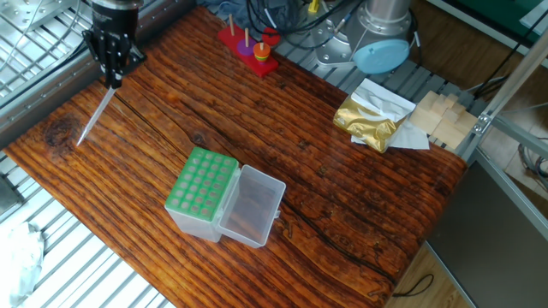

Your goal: Insert a large pipette tip into the holder for large pipette tips

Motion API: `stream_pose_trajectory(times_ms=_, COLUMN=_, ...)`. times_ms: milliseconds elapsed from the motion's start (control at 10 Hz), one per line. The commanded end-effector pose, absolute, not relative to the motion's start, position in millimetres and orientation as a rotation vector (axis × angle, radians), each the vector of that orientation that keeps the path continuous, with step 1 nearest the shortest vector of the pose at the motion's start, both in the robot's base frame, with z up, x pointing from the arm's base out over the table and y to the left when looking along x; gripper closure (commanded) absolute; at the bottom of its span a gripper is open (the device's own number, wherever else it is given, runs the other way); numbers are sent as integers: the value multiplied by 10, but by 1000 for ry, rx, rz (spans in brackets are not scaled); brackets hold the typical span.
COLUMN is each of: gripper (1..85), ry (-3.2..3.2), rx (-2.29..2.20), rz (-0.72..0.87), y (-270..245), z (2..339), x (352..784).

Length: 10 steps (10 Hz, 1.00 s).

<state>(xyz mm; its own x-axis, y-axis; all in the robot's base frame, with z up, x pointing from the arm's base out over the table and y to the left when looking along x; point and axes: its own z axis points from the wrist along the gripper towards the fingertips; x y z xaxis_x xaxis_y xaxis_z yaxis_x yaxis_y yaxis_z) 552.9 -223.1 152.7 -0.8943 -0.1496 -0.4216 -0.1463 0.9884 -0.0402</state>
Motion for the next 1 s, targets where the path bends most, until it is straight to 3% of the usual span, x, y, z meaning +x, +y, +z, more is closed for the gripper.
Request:
stream_pose_trajectory(times_ms=0, gripper=847, ry=2693, rx=-202, rz=12, y=-2197, z=1926, x=5368)
stream_pose_trajectory(times_ms=900, gripper=847, ry=2701, rx=-217, rz=38, y=-2176, z=2443, x=4926)
